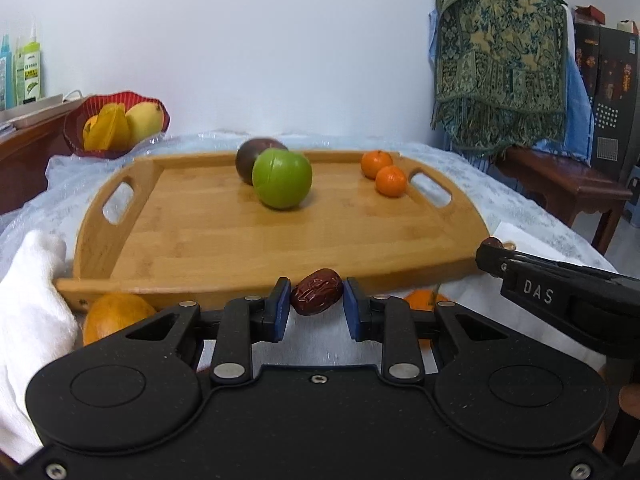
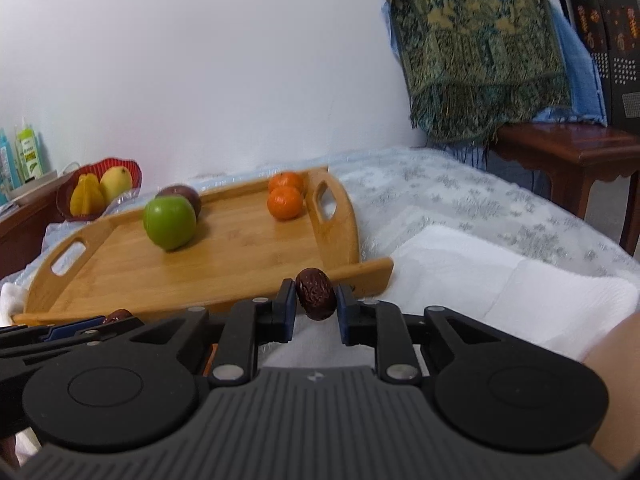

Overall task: Organize fruits
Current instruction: 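Grasp a red date with the left gripper while the right gripper grasps another date, then carry both red dates over the tray beside the apple and mandarins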

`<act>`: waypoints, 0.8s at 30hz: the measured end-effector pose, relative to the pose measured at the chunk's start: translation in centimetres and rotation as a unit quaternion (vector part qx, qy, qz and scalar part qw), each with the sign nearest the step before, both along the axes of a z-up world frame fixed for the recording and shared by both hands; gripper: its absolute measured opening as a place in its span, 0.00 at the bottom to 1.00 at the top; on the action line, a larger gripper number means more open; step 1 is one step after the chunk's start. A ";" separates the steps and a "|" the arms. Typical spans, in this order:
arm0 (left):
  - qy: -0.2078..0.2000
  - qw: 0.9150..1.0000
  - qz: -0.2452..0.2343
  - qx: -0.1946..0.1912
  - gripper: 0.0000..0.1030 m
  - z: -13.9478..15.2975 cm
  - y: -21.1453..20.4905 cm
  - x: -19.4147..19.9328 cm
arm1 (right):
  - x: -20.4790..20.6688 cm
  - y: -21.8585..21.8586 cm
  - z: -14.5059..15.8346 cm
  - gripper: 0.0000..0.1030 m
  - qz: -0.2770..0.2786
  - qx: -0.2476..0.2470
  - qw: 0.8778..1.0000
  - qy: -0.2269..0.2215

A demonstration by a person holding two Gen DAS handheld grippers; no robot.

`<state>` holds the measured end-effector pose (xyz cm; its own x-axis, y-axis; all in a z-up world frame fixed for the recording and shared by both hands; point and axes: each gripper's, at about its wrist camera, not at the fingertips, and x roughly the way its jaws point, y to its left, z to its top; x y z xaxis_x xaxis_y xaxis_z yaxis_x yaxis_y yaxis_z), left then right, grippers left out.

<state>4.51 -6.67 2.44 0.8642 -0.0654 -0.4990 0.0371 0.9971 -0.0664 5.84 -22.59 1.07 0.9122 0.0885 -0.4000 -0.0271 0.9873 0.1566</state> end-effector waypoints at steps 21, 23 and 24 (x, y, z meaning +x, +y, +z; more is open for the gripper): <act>0.029 1.000 -0.004 0.001 0.26 2.0 0.2 9.9 | 8.9 1.6 3.0 0.24 0.063 -0.024 0.998 -0.002; 0.026 1.000 -0.001 0.000 0.26 1.6 0.3 10.4 | 9.9 1.6 2.7 0.25 0.063 -0.016 0.998 0.009; 0.029 1.000 0.001 -0.001 0.26 1.4 0.3 10.6 | 10.3 1.6 2.5 0.25 0.062 -0.012 0.998 0.015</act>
